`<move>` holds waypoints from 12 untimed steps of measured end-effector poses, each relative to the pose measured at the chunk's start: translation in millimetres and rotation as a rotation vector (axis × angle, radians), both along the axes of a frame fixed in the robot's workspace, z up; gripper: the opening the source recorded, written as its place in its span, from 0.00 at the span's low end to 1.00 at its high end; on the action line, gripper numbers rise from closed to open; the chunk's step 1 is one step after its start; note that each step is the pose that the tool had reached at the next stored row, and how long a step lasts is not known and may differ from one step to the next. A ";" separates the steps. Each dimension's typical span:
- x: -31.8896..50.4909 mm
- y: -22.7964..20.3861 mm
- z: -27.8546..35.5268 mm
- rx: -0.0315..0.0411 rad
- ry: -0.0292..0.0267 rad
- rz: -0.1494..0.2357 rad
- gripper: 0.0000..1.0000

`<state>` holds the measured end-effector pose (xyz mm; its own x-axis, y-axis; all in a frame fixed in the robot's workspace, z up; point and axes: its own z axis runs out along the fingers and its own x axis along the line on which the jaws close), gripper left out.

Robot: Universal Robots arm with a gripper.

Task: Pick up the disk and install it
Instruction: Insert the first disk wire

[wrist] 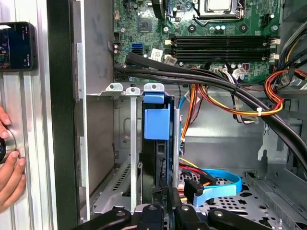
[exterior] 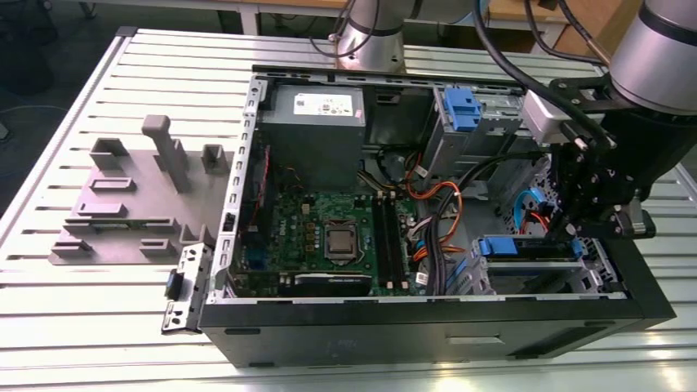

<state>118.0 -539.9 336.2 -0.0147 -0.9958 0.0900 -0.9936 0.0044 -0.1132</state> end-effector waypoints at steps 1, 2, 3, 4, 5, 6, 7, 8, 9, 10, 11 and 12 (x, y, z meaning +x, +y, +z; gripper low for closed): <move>-0.1 0.0 -0.2 0.0000 -0.0003 -0.003 0.16; -0.2 0.0 -0.4 0.0000 -0.0005 -0.006 0.16; -0.3 0.0 -0.6 0.0000 -0.0005 -0.009 0.16; -0.5 0.0 -0.7 -0.0001 -0.0004 -0.012 0.16; -0.7 0.0 -0.8 0.0000 -0.0004 -0.014 0.16; -0.7 0.0 -0.8 0.0000 -0.0004 -0.017 0.16; -0.8 0.0 -1.0 0.0000 -0.0004 -0.020 0.16; -0.9 0.0 -1.1 0.0000 -0.0005 -0.022 0.16; -1.0 0.0 -1.2 0.0000 -0.0004 -0.024 0.16; -1.1 0.0 -1.3 0.0000 -0.0005 -0.026 0.16; -1.2 0.0 -1.5 0.0001 -0.0005 -0.027 0.16; -1.2 0.0 -1.6 0.0002 -0.0006 -0.028 0.16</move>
<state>116.8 -539.9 334.6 -0.0424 -0.9951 0.0898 -0.9930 0.0320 -0.1137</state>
